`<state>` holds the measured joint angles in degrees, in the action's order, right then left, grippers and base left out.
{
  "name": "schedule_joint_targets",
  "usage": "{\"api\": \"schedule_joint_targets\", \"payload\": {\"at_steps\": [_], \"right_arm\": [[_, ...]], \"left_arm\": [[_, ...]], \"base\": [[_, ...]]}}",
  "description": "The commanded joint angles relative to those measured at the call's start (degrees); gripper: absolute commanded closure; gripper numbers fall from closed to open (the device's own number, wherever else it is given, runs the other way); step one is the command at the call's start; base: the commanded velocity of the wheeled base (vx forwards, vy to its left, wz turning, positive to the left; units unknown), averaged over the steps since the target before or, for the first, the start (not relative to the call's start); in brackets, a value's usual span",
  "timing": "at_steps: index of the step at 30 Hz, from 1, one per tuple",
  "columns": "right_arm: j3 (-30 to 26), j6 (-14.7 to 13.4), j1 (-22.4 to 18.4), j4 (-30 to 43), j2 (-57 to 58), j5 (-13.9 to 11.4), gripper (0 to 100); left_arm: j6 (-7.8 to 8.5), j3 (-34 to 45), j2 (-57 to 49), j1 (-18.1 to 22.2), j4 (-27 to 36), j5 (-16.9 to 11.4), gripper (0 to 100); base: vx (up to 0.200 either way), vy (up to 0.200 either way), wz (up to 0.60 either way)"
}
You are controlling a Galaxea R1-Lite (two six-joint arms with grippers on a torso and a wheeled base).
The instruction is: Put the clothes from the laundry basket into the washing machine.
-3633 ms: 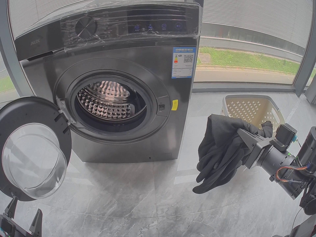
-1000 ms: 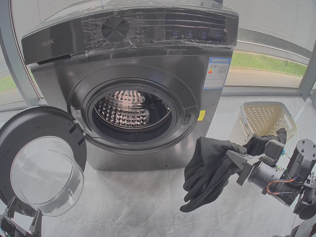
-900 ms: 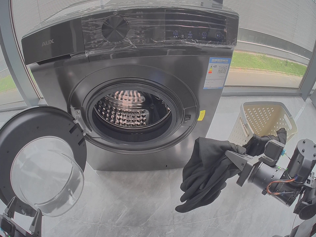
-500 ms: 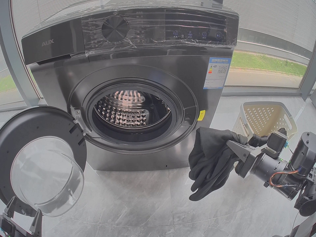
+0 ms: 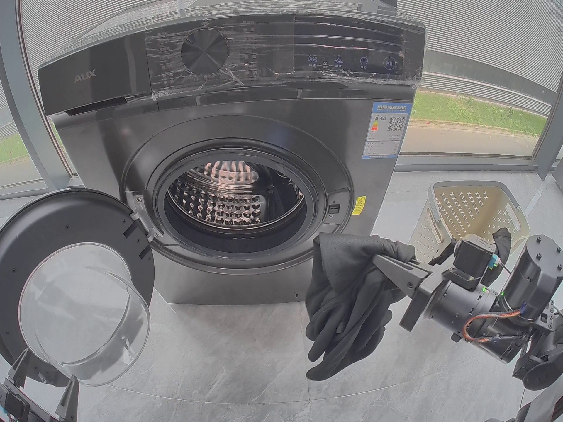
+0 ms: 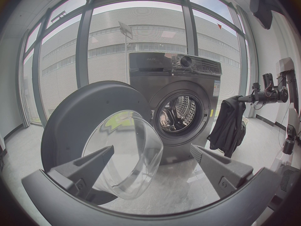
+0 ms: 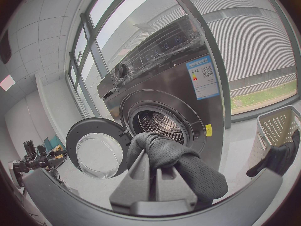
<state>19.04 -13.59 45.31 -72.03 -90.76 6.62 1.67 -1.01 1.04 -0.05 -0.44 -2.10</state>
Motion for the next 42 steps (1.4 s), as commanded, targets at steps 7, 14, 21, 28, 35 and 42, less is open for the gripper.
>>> {"api": "schedule_joint_targets", "payload": {"at_steps": [7,14,21,28,35,42], "right_arm": [[10.58,4.63,0.83,-9.53,-14.45,-1.61,100],[19.28,4.80,3.55,-8.56,-19.28,-2.05,100],[23.50,4.63,3.12,-8.47,-22.27,-3.89,100],[26.31,4.63,2.06,-6.45,-22.97,-4.33,100],[26.49,4.54,1.36,-6.28,-23.59,-3.98,100],[26.22,4.54,1.88,-5.84,-23.59,-1.96,100]], "left_arm": [[-2.55,-11.38,2.74,-0.21,-0.09,-1.77,0],[-1.67,-9.71,17.07,-0.30,0.88,-16.98,0],[0.53,-10.15,35.00,-2.68,-7.56,-23.48,0],[0.70,-10.33,49.24,-14.01,-16.79,-20.75,0],[0.62,-12.44,62.95,-23.42,-23.91,-18.65,0],[0.09,-16.83,73.32,-32.03,-28.39,-14.08,0]], "base": [[0.000,0.000,0.00],[0.000,0.000,0.00],[0.000,0.000,0.00],[0.000,0.000,0.00],[0.000,0.000,0.00],[0.000,0.000,0.00]]}}
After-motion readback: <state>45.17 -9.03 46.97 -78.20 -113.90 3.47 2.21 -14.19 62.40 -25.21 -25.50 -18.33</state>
